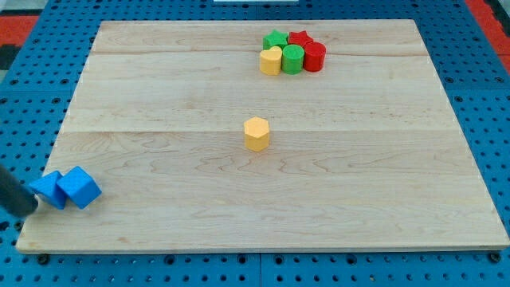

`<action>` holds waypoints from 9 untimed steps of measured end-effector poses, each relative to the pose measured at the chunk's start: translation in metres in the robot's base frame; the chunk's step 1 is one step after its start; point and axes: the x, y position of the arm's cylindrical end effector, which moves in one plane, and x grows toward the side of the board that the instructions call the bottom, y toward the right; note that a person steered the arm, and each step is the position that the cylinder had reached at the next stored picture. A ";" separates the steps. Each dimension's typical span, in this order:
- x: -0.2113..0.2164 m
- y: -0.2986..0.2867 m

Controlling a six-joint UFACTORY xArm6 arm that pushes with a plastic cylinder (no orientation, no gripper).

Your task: Move the blue triangle with blue cube towards left center of the board

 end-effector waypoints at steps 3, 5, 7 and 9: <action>-0.020 0.007; 0.041 0.108; 0.007 0.100; -0.040 0.100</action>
